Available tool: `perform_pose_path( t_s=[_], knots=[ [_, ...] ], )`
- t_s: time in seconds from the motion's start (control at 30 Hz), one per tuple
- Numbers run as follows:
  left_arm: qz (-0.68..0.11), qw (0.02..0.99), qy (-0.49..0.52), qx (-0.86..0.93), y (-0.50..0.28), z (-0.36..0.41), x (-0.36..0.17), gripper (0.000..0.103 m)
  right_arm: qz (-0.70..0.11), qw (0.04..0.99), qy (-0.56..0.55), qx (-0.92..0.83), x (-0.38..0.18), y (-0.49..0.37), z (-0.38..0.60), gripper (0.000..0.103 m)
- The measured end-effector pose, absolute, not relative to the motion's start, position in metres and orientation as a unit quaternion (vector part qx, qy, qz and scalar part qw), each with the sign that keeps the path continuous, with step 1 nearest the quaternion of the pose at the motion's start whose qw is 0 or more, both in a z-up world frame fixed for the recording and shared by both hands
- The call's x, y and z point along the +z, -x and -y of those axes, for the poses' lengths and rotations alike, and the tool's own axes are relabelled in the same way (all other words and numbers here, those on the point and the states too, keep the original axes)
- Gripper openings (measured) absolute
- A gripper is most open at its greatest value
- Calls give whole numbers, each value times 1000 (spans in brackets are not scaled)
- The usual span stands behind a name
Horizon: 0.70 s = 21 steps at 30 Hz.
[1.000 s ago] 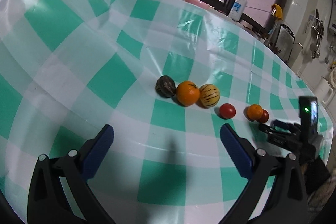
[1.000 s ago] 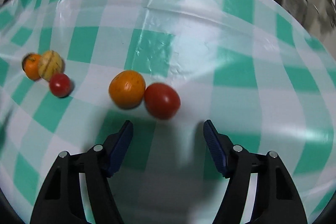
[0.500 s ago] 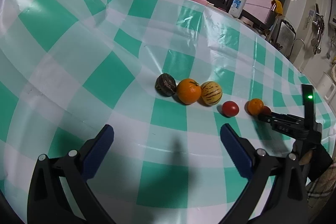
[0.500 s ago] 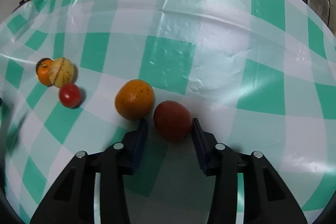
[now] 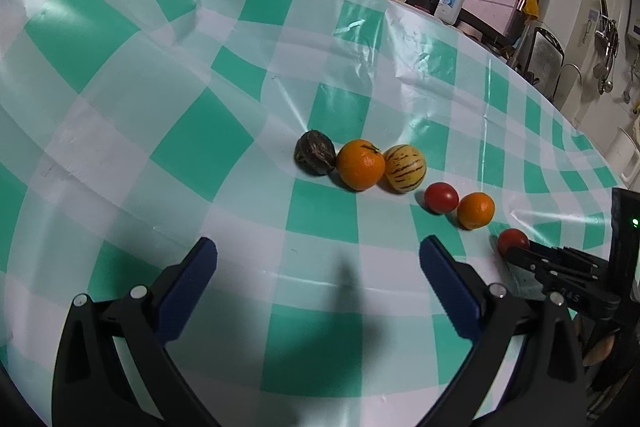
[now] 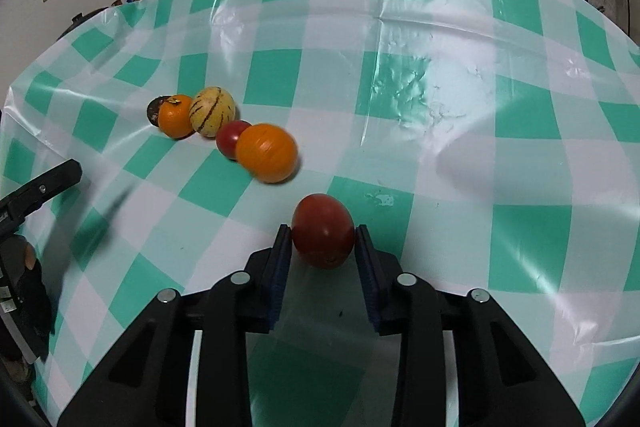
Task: Organize fruits
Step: 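Grasp a red tomato with the right tool, then grasp an orange with the left tool while the right tool holds the tomato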
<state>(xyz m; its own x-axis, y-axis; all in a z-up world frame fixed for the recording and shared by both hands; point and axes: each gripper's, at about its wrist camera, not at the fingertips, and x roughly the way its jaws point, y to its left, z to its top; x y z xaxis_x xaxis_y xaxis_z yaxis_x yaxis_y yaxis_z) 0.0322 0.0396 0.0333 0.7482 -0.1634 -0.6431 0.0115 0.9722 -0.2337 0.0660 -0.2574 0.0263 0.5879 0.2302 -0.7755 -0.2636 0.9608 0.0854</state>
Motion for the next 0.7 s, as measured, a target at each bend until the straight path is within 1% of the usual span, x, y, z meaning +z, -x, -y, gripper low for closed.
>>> perform_pose_path(
  t_s=[0.27,0.3,0.37,0.57,0.7],
  knots=[
    [-351,929,98,-56,-33,-35,33,101,-440,889,35,124,14,-83,240,39],
    [-351,930,95,-58,-32,-34,33,101,-438,890,33,122,14,-82,240,35],
    [-349,931,86,-65,-31,-30,33,101,-434,892,26,121,16,-79,243,33],
    [-341,932,69,-99,-26,-19,36,101,-408,908,-39,88,27,-41,267,33],
    [-364,917,78,-145,-25,-2,36,101,-383,916,-97,66,37,-3,287,33]
  ],
)
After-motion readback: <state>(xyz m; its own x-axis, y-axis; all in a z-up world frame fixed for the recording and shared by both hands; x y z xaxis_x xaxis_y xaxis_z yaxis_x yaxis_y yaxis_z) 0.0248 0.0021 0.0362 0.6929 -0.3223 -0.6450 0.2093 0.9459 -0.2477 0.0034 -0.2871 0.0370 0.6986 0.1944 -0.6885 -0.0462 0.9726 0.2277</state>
